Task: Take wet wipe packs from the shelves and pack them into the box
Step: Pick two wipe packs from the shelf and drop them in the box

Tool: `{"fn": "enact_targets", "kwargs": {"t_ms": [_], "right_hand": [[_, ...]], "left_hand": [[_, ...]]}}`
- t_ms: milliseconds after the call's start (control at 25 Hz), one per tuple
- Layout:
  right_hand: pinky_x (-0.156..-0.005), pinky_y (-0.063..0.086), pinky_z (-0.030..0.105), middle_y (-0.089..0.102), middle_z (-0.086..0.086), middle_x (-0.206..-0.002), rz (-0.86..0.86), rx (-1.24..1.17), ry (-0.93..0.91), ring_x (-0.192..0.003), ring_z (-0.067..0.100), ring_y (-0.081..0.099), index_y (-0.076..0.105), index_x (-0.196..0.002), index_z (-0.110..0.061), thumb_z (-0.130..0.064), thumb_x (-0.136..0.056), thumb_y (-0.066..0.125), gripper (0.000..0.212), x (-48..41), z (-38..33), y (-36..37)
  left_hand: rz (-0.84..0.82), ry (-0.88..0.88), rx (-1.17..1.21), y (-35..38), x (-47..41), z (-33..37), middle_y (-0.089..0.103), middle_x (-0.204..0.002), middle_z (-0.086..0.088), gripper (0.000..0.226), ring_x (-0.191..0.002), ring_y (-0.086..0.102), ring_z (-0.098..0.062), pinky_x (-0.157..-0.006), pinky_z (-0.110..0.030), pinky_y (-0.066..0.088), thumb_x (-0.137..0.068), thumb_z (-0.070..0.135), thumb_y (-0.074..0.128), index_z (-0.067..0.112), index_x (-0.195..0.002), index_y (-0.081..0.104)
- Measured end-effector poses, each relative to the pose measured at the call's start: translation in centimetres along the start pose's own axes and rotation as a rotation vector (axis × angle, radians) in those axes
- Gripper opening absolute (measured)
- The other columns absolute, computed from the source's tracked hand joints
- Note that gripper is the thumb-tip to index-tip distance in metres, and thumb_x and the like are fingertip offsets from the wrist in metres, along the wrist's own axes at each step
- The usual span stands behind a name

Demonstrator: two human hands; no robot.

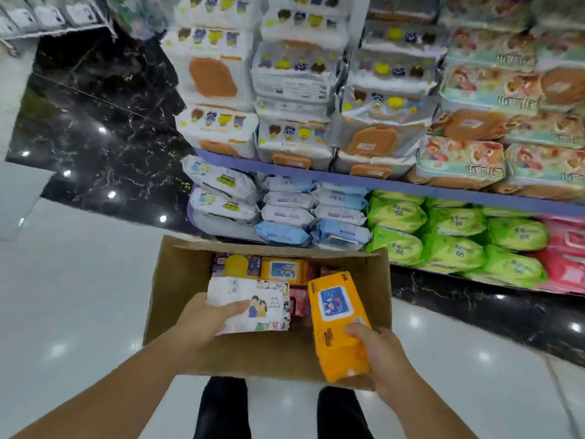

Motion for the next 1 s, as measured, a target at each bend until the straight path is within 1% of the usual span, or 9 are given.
{"fn": "enact_targets", "kwargs": {"t_ms": [40,120,200,360,560,680,800,920,1000], "right_hand": [[-0.085,0.06,0.054,0.072,0.011,-0.109,0.04,-0.029,0.019,-0.094,0.034,0.072,0.058,-0.125,-0.016,-0.03,-0.084,0.079,0.048,-2.3,0.3,0.9],[-0.086,0.059,0.051,0.069,0.009,-0.107,0.089,-0.074,0.058,-0.094,0.032,0.069,0.054,-0.126,-0.015,-0.029,-0.088,0.075,0.045,-6.7,0.7,2.4],[-0.086,0.056,0.051,0.061,0.008,-0.11,0.121,-0.122,0.096,-0.095,0.029,0.063,0.046,-0.13,-0.017,-0.026,-0.091,0.072,0.047,-11.3,1.3,3.3],[-0.1,0.049,0.056,0.054,0.012,-0.127,0.161,-0.123,0.126,-0.103,0.03,0.056,0.037,-0.148,-0.019,-0.023,-0.09,0.074,0.069,-20.6,3.2,4.5],[-0.085,0.052,0.043,0.065,0.007,-0.11,0.13,-0.131,0.086,-0.089,0.023,0.065,0.045,-0.14,-0.023,-0.019,-0.088,0.075,0.06,-31.6,6.7,5.0],[-0.092,0.053,0.044,0.069,0.011,-0.119,0.163,-0.181,0.08,-0.102,0.029,0.068,0.053,-0.135,-0.021,-0.019,-0.088,0.075,0.051,-35.9,9.3,5.1],[-0.092,0.054,0.045,0.067,0.015,-0.121,0.336,-0.121,0.131,-0.102,0.032,0.067,0.059,-0.132,-0.012,-0.023,-0.094,0.07,0.041,-38.5,10.9,5.7],[-0.082,0.057,0.041,0.068,0.015,-0.107,0.403,-0.128,0.146,-0.088,0.028,0.067,0.064,-0.124,-0.01,-0.028,-0.095,0.066,0.034,-38.8,10.7,6.9],[-0.073,0.049,0.033,0.064,0.012,-0.108,0.403,0.036,0.13,-0.085,0.023,0.062,0.062,-0.125,-0.01,-0.027,-0.098,0.061,0.032,-38.4,10.4,7.1]], "left_hand": [[-0.019,0.013,-0.033,0.5,-2.4,-0.2,0.078,-0.08,0.013,0.027,-0.084,0.074,-0.012,-0.072,-0.03,0.057,-0.077,0.028,0.088,0.022,-0.096,0.07],[-0.099,0.021,-0.099,1.9,-7.7,-1.5,0.079,-0.085,0.014,0.025,-0.084,0.075,-0.011,-0.072,-0.029,0.056,-0.078,0.029,0.087,0.025,-0.098,0.073],[-0.159,0.007,-0.111,3.8,-12.3,-3.1,0.079,-0.096,0.012,0.033,-0.091,0.074,-0.011,-0.074,-0.03,0.056,-0.076,0.034,0.088,0.027,-0.105,0.072],[-0.148,-0.122,-0.043,7.5,-19.7,-7.6,0.073,-0.108,0.006,0.049,-0.101,0.067,-0.015,-0.081,-0.038,0.061,-0.072,0.045,0.089,0.03,-0.111,0.063],[-0.195,-0.164,0.001,10.6,-26.4,-12.4,0.079,-0.103,0.006,0.045,-0.098,0.075,-0.018,-0.092,-0.045,0.059,-0.075,0.031,0.088,0.028,-0.114,0.066],[-0.061,-0.168,0.116,12.3,-27.4,-14.9,0.078,-0.107,0.005,0.04,-0.099,0.074,-0.017,-0.092,-0.042,0.057,-0.08,0.03,0.084,0.028,-0.115,0.067],[0.277,-0.344,0.443,14.8,-27.3,-15.6,0.069,-0.118,-0.001,0.041,-0.104,0.067,-0.02,-0.096,-0.039,0.053,-0.09,0.032,0.075,0.019,-0.127,0.061],[0.262,-0.447,0.666,16.9,-26.9,-14.1,0.067,-0.124,-0.009,0.037,-0.11,0.067,-0.029,-0.097,-0.045,0.054,-0.098,0.026,0.066,0.017,-0.133,0.056],[0.217,-0.44,0.626,17.2,-26.8,-13.8,0.068,-0.125,-0.012,0.035,-0.11,0.067,-0.031,-0.094,-0.048,0.055,-0.1,0.029,0.063,0.017,-0.132,0.056]]}}
Point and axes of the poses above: each hand's wrist, its own x-axis away from the middle knuckle, its own y-axis out of the palm, z = x × y, the point moved 2 cm from there along -x, towards the middle knuckle
